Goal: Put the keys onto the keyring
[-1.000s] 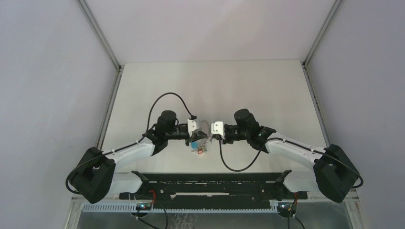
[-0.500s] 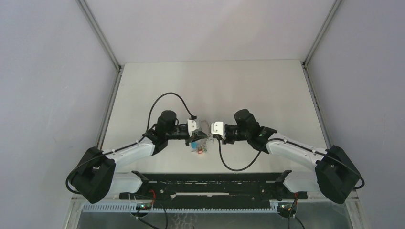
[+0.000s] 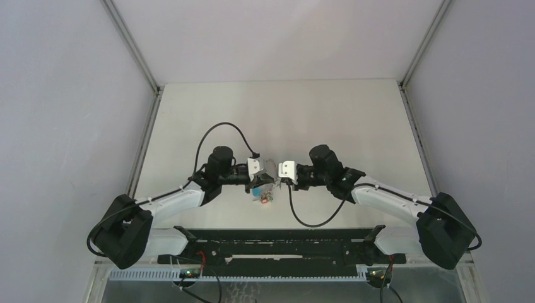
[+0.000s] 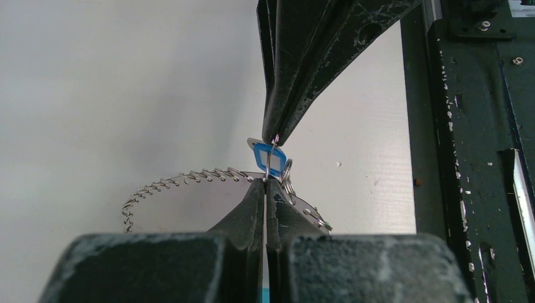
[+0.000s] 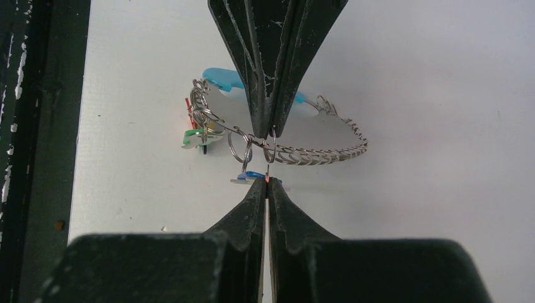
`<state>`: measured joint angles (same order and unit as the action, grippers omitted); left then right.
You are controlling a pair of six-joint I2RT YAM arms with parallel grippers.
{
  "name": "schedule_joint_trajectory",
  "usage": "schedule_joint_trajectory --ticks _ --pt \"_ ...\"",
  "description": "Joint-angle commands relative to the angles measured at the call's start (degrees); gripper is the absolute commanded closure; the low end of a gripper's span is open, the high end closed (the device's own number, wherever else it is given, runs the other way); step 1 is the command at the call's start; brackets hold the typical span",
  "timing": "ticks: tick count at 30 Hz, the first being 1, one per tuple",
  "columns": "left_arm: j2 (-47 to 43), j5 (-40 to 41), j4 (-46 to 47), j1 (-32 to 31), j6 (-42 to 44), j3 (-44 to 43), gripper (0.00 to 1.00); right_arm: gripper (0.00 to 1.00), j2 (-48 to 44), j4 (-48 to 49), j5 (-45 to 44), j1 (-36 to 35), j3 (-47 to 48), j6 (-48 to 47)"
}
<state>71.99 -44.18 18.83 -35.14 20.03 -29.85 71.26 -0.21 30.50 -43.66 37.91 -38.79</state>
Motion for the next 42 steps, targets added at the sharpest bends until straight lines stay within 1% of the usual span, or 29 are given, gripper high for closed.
schedule_joint_trajectory --ticks 1,22,28,34,42 --pt "-0.5 -1.9 3.0 -0.4 -0.8 -0.8 1.0 1.0 -0.2 3.1 0.6 -0.6 1.3 -0.3" --pt "-0.4 -2.4 3.8 -0.4 -1.4 -0.7 1.0 1.0 0.4 4.0 2.3 -1.0 1.7 0.2" --pt "-0.7 -2.2 3.9 -0.5 -1.4 -0.5 1.0 1.0 0.4 3.7 0.8 -1.1 1.7 0.4" --pt "-1.0 -1.6 3.8 -0.5 -1.2 -0.3 1.0 1.0 -1.3 0.7 -1.1 -1.1 1.7 0.5" --pt "-1.0 -1.9 3.7 -0.5 -1.2 -0.4 1.0 1.0 -2.4 1.2 -1.9 -1.1 1.1 0.9"
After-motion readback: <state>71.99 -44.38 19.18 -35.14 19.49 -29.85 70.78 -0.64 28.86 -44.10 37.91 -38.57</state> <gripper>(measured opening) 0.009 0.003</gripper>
